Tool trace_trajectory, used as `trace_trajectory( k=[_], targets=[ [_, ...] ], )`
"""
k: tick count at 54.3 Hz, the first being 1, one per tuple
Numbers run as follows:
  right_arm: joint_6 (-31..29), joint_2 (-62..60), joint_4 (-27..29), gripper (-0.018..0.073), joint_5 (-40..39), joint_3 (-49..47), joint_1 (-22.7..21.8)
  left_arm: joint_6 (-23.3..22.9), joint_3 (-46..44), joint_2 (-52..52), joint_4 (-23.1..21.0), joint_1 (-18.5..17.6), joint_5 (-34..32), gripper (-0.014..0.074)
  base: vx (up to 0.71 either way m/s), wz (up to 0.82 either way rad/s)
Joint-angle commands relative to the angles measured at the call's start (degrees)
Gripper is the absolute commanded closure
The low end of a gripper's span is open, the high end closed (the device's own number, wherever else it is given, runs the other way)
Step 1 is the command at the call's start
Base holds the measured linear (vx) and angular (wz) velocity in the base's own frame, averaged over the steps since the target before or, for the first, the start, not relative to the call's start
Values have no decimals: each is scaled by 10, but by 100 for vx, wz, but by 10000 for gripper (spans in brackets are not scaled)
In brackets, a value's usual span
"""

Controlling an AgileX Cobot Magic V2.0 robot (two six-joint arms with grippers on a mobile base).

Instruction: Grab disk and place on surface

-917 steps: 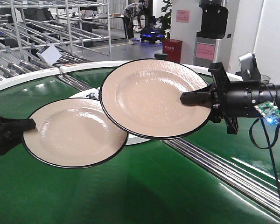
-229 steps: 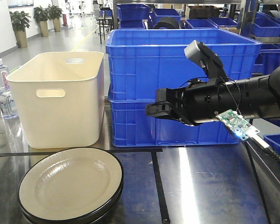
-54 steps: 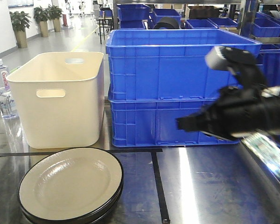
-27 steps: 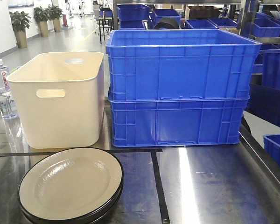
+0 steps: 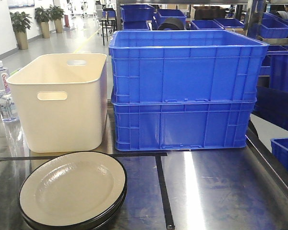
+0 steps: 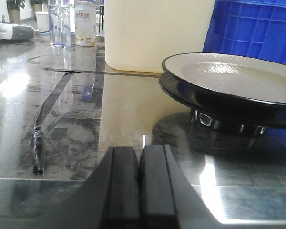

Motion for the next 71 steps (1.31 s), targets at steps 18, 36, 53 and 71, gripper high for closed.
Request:
trace_trajectory(
  k=[18,36,53,71],
  targets=[
    [-4,-72,31,568,-118,96,-3,1,-8,-6,1,0,-10,605,0,0],
    [-4,-72,31,568,-117,96,-3,1,-8,-6,1,0,-10,605,0,0],
    [-4,-72,31,568,-117,96,-3,1,-8,-6,1,0,-10,605,0,0],
    [-4,-72,31,568,-117,96,-3,1,-8,-6,1,0,-10,605,0,0]
  ],
)
